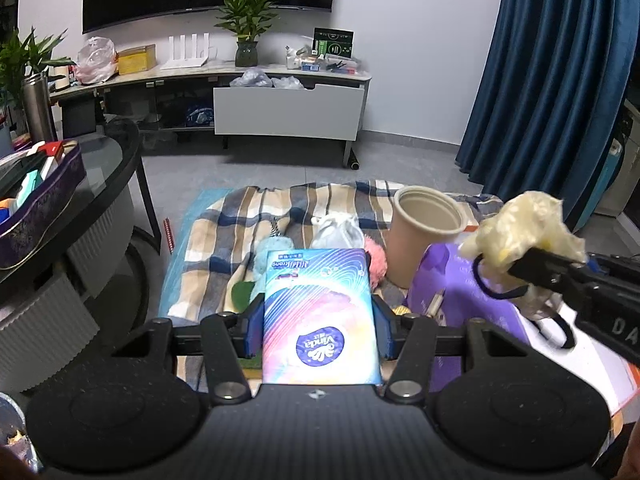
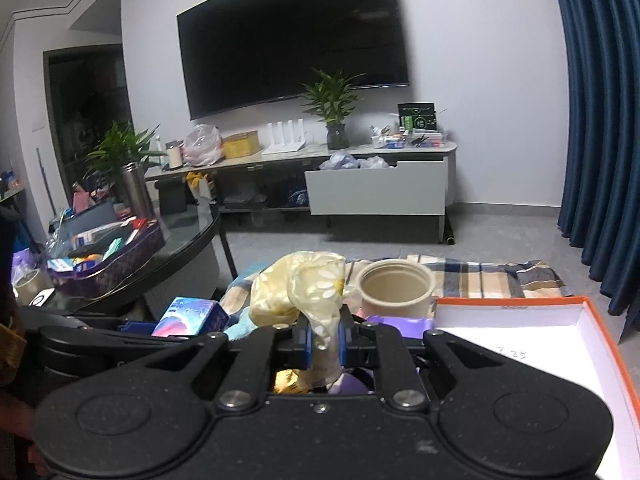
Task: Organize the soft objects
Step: 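Carry the tissue pack in the left tool and bag in the right tool to the orange-rimmed box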
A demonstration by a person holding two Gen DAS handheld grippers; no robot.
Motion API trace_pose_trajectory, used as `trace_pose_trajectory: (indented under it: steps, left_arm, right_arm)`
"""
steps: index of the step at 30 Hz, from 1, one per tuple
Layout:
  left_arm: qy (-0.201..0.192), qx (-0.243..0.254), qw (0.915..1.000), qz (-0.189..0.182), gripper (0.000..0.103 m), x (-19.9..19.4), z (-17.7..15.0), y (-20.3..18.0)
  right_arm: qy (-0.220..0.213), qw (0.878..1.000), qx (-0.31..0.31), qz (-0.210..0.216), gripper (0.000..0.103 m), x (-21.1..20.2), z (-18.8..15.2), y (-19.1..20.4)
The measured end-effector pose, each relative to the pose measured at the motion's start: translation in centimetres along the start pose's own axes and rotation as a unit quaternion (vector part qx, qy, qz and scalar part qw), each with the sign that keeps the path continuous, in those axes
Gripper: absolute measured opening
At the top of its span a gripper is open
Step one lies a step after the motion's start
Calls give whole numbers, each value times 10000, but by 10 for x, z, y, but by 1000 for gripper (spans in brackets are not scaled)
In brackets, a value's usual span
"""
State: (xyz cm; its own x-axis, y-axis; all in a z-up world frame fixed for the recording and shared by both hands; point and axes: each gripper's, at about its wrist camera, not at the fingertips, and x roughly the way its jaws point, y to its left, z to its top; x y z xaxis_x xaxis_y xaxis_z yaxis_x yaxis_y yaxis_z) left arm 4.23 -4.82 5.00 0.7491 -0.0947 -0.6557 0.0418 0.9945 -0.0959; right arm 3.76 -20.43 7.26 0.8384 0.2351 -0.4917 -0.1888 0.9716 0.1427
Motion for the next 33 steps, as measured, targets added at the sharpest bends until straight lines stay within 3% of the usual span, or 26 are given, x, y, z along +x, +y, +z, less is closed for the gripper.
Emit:
trace_pose_trajectory:
  steps: [14, 33]
  left_arm:
    - [-23, -244, 9995, -224, 53, 11, 14, -17]
    - [109, 133, 9987, -489, 53, 27, 21, -60]
  right_arm:
    - [-86, 9996, 121, -243, 15, -5, 6, -32]
    - [-166, 9971, 448, -597, 15, -13, 4, -77]
